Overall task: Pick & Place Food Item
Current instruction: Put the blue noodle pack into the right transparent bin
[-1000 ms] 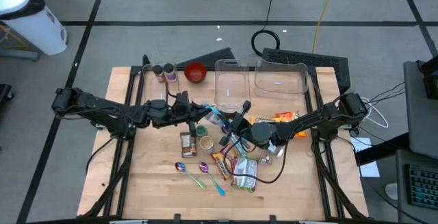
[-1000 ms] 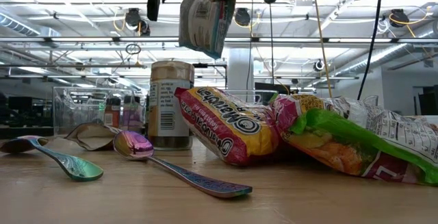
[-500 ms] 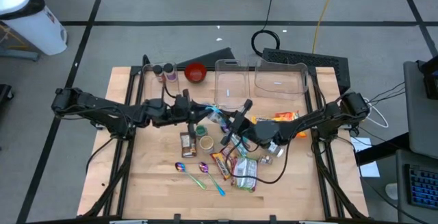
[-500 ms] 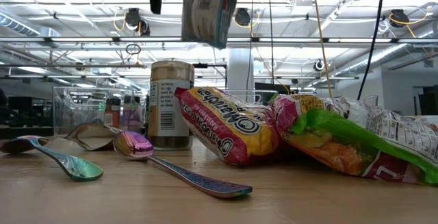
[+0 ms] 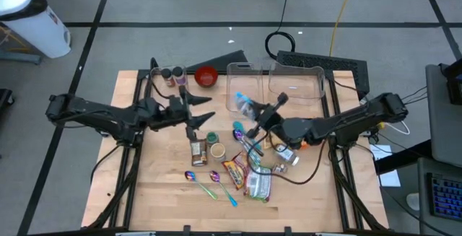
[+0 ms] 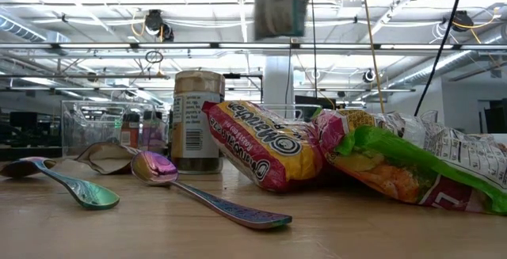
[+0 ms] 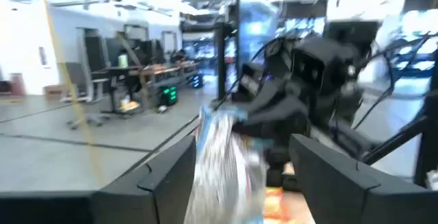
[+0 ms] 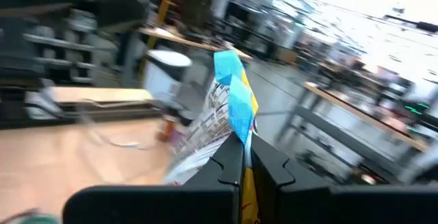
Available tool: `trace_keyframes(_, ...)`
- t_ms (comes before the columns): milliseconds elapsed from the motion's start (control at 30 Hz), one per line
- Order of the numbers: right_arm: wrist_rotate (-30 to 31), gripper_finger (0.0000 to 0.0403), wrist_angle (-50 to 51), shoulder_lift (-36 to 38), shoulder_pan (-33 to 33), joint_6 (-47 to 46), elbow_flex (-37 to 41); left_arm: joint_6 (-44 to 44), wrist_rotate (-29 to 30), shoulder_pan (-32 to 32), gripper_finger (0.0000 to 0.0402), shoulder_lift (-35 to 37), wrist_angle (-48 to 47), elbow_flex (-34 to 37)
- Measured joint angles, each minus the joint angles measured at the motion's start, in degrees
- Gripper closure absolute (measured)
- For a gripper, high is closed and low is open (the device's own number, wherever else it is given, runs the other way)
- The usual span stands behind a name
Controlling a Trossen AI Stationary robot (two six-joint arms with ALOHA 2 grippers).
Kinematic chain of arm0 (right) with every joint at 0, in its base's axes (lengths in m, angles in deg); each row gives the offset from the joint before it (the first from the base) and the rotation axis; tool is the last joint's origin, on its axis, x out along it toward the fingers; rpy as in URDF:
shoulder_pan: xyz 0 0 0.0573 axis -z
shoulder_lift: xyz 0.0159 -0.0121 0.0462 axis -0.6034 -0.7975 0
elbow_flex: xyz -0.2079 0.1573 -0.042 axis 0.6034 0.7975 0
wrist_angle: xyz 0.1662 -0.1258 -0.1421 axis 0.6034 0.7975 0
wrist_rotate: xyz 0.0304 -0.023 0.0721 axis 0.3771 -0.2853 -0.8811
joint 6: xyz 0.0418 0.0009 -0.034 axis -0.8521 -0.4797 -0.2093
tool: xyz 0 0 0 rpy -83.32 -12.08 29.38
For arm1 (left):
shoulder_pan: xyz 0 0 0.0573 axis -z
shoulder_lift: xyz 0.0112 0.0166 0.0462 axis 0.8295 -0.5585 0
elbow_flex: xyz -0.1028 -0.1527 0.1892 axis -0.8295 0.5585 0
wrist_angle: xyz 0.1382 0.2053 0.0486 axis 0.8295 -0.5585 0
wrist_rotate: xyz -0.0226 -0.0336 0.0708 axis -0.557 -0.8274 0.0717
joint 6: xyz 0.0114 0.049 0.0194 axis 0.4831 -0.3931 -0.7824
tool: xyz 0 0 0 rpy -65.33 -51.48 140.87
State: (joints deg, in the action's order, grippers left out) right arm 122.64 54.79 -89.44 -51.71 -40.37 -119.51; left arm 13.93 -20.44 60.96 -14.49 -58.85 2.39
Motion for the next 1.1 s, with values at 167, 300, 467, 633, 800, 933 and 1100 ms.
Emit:
trace_keyframes(167,6.24,0.0403,4.15,2.86,0.15,0.07,0.0,-0.52,6.64,0.0,0.0143,4.73,-7.71,-0.01)
trace_keyframes(300,16.71,0.0403,7.4,4.17,1.65,0.34,0.02,-0.92,10.39,-0.46,0.0145,6.49,-14.8,-0.01)
trace_keyframes(467,21.11,0.0403,6.67,7.08,5.24,-0.07,2.73,-1.25,11.06,-2.2,0.0156,6.24,-19.98,0.01)
trace_keyframes(633,23.7,0.0403,5.81,11.28,8.0,-3.26,7.14,0.87,10.16,-3.84,0.0166,3.67,-25.1,0.02)
trace_keyframes(800,23.96,0.0403,5.63,15.92,9.96,-8.02,12.77,1.49,8.91,-3.82,0.0174,3.18,-29.86,0.04)
trace_keyframes(933,26.22,0.0403,5.46,19.2,12.34,-11.49,17.67,1.87,2.89,-3.82,0.0172,3.18,-31.55,0.04)
trace_keyframes(1100,26.78,0.0403,5.48,23.15,15.63,-12.67,22.63,0.39,-3.25,-3.82,0.0172,3.18,-31.61,1.15)
